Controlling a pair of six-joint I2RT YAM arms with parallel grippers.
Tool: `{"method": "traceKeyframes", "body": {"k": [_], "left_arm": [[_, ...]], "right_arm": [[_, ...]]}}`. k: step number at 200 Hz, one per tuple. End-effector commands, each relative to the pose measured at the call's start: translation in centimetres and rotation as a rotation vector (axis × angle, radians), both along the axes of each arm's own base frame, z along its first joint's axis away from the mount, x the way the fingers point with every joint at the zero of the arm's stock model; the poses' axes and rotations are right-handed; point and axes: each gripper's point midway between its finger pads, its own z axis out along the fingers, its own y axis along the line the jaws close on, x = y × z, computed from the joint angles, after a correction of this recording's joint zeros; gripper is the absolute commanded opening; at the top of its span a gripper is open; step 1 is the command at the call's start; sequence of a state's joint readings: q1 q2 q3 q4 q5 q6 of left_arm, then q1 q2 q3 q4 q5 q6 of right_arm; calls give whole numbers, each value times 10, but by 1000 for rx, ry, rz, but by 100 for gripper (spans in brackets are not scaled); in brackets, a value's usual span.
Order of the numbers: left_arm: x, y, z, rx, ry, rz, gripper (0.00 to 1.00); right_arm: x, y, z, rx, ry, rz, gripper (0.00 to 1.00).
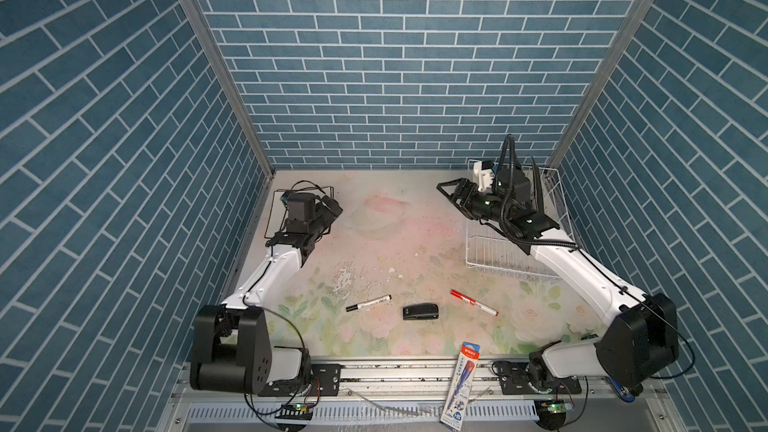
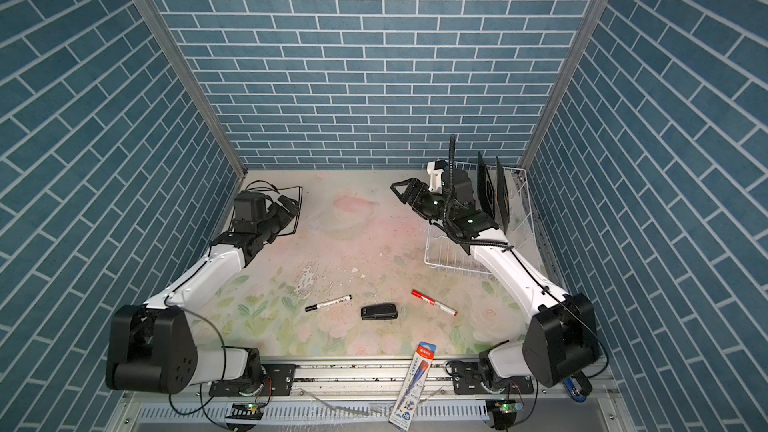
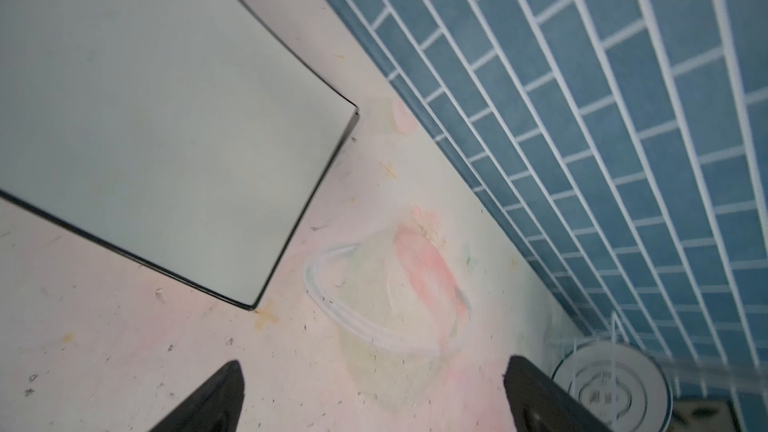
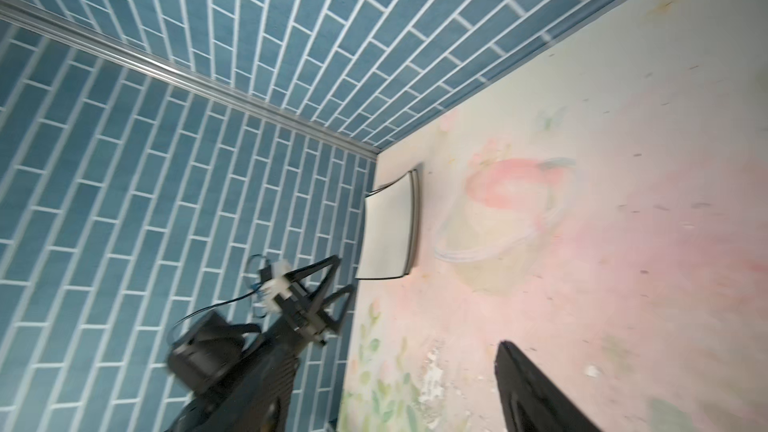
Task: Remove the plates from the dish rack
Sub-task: 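Open the left gripper and lift away while the right gripper swings to the rack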
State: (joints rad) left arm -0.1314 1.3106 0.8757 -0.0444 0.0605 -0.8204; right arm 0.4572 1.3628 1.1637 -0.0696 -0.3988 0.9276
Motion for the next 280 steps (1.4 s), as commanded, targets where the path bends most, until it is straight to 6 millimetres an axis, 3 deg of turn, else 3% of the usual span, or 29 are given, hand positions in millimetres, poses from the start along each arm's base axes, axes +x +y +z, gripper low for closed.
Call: {"method": "traceKeyframes", "body": {"k": [1,49,70,97,111,118,201,280], "left_arm": [[-9,-23,25,216,-114,-149,100],[-39,-74,46,408,-286,-340,100],[-49,-90,48,436,-344,-398,100],[-57,-105,46,462,-374,-462,100],[-58,-110,51,467,-404,-469,100],[-61,-112,40,468,-393,-484,100],[-68,-155,29,433,-411,-586,100],[-62,-165,25,402,-350,-572,100]], "right_arm": [[-13,-42,3,-264,-67,-90,78],[-32,-103,9,-580,-101,-221,78],[-31,-132,8,-755,-94,-288,78],[-24,-155,7,-919,-88,-349,81],[-19,-159,3,-963,-86,-361,81],[-16,-160,0,-985,-81,-361,81],[13,-188,-20,-1174,4,-428,83],[53,-201,-45,-1255,71,-415,82]]}}
